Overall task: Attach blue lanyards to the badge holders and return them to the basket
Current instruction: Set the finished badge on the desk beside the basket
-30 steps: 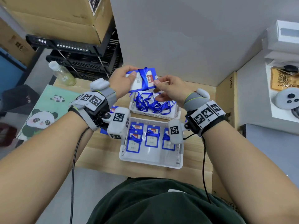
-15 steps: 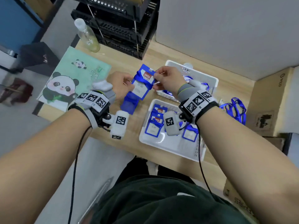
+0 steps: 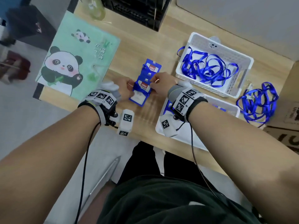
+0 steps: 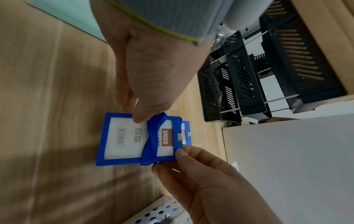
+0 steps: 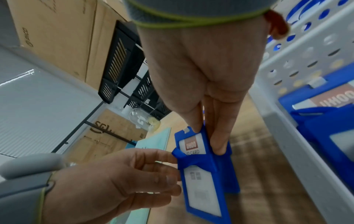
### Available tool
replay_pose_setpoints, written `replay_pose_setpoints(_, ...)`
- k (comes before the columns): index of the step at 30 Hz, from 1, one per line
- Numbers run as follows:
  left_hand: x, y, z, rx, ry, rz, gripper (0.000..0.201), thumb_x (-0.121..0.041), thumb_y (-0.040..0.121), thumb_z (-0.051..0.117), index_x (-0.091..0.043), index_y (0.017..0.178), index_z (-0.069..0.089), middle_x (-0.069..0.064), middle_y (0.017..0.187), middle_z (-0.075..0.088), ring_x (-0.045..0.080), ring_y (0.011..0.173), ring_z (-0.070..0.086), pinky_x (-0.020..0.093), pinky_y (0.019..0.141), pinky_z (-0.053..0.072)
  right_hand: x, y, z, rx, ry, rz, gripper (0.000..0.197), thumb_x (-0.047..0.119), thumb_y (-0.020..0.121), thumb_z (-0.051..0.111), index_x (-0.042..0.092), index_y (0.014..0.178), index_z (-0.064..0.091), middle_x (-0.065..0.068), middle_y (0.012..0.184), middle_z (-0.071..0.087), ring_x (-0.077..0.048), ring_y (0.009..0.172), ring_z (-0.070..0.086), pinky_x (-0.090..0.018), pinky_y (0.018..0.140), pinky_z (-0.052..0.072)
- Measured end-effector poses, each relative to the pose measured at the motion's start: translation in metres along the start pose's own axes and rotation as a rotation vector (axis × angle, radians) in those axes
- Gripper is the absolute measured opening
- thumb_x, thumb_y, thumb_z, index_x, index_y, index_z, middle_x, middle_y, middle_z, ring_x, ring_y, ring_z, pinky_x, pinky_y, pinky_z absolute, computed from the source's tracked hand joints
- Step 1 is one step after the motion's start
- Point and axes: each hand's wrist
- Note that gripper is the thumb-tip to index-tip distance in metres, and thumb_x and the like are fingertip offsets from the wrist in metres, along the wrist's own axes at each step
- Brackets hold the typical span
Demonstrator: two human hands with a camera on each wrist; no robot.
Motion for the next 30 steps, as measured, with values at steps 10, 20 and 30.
replay_pose_setpoints(10,0.010,0.015,0.012,0.025,0.021,-0.011,0.053,-0.002,0.083,0.066,-0.005,0.133,0.050,0.010,0.123,0.062,0.022,0.111,0.059,0.021,0.079,0.039,-0.005,0.018,0.019,-0.023,-0.217,0.068,0.018,0.017,0.089,0.060,0.010,0.103,0.069,-0.004,0.107,0.070,-0.023,0.096,0.067,-0.036,0.087,0.056)
replay_pose_setpoints(20,-0.025,0.014,0.010,-0.091,0.085,0.116,0.022,-0.026,0.080,0.073,-0.023,0.091,0.054,-0.008,0.074,0.055,0.019,0.077,0.058,0.027,0.062,0.043,0.000,0.002,-0.012,-0.096,-0.135,0.059,0.011,0.010,0.084,0.059,0.021,0.083,0.062,0.002,0.092,0.068,-0.019,0.085,0.066,-0.027,0.076,0.054)
replay_pose_setpoints(30,-0.073,0.002,0.057,0.035,0.174,0.188,0.023,-0.028,0.074,0.078,-0.022,0.083,0.057,-0.006,0.075,0.057,0.017,0.075,0.057,0.035,0.075,0.051,-0.077,-0.042,-0.048,-0.024,-0.010,0.280,0.024,0.021,0.082,0.064,0.002,0.093,0.073,-0.011,0.080,0.076,-0.024,0.078,0.074,-0.043,0.081,0.060)
Point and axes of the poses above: each hand's wrist, its own y-axis towards the middle knuckle, its own z-axis out of the palm, x = y × z
